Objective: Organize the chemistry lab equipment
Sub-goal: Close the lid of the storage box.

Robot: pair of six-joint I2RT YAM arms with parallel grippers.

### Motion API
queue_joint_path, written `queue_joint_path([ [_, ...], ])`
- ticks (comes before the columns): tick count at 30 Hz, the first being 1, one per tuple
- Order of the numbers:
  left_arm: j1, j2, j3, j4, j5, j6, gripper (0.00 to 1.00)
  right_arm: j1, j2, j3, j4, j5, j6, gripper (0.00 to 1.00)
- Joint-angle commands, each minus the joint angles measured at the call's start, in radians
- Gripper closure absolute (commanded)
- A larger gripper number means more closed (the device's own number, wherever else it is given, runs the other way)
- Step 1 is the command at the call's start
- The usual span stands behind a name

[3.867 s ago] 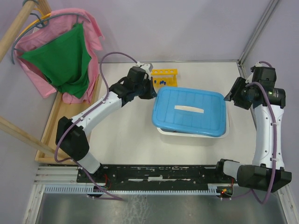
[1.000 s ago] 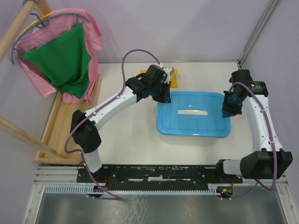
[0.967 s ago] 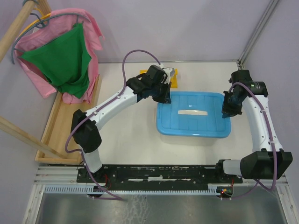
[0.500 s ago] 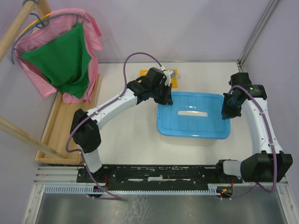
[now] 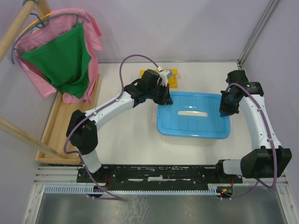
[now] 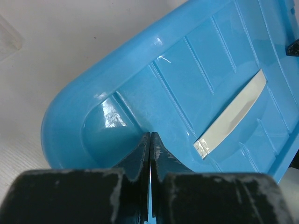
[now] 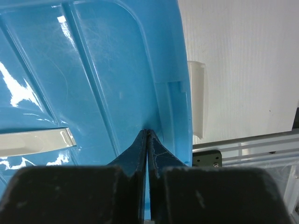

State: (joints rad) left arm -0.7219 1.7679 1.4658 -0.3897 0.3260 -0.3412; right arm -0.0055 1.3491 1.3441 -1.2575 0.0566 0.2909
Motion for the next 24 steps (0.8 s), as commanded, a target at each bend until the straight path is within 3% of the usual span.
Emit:
queue_joint_path([
  [1,0.013,0.167,-0.07,-0.234,-0.137,0.01,0.97,0.013,0.121,-0.097,-0.026,0.051,-0.006,0.94],
  [6,0.015,0.055,-0.079,-0.178,-0.19,0.01,0.97,0.015,0.055,-0.044,0.01,-0.018,0.004,0.89],
  [8,0.018,-0.008,-0.071,-0.165,-0.211,0.019,0.97,0.015,0.018,-0.009,0.031,-0.07,0.012,0.81],
  [12,0.063,-0.148,-0.057,-0.146,-0.222,0.011,0.82,0.015,-0.047,0.066,0.055,-0.095,0.034,0.6],
  [16,0.2,-0.265,-0.112,-0.118,-0.228,-0.023,0.73,0.012,-0.081,0.106,0.049,0.046,0.067,0.47],
  [19,0.31,-0.291,-0.143,-0.166,-0.237,-0.003,0.72,0.007,-0.07,0.127,0.007,0.198,0.106,0.49],
  [24,0.442,-0.308,-0.281,-0.147,-0.08,0.014,0.66,-0.095,-0.036,0.112,-0.017,0.302,0.086,0.37],
])
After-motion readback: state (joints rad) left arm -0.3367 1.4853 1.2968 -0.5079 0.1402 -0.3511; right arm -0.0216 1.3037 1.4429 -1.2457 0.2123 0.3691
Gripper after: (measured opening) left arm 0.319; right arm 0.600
